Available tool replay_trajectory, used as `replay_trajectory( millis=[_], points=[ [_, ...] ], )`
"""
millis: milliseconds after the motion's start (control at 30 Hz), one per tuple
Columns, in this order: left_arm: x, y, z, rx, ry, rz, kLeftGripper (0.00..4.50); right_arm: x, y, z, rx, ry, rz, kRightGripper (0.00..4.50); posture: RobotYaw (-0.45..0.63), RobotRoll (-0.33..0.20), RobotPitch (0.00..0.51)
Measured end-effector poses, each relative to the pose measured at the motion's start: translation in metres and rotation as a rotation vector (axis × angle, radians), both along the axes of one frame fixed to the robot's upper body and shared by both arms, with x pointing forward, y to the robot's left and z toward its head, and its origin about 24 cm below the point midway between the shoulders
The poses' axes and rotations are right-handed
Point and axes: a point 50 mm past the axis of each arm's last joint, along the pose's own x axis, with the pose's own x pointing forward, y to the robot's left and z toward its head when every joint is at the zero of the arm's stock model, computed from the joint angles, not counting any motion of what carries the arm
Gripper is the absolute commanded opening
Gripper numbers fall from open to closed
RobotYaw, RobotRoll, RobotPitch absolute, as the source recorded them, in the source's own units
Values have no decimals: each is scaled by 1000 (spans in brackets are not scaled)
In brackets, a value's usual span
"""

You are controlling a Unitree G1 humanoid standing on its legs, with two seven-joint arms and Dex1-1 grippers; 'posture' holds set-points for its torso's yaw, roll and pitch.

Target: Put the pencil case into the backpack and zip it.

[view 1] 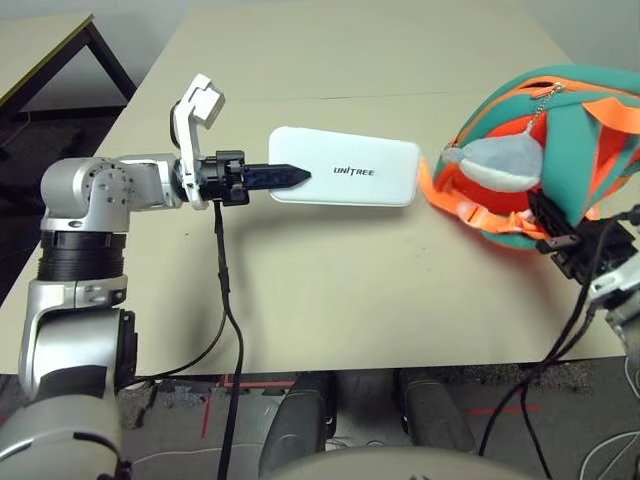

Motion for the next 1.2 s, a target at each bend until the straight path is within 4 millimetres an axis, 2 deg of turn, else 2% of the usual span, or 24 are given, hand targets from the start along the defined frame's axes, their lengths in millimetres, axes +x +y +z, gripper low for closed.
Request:
replay_trajectory(
  millis=[533,633,767,933,1067,1200],
  points=[
    [18,6,-8,-4,5,11,1376,-45,-17,18,12,131,8,213,-286,0,161],
    [20,11,-11,-5,2,26,1376,-47,-17,19,15,120,16,213,-281,0,158],
    [23,13,-12,3,-15,30,1376,-40,-9,18,11,70,51,213,-252,0,152],
    [15,3,9,25,-115,-58,1376,-30,2,7,24,14,65,213,-205,0,145],
    [-2,1,40,66,-260,-138,1376,-29,8,-6,42,10,62,213,-184,0,143],
    [-13,0,68,90,-367,-176,1376,-27,8,-11,41,-2,55,213,-171,0,140]
  ],
)
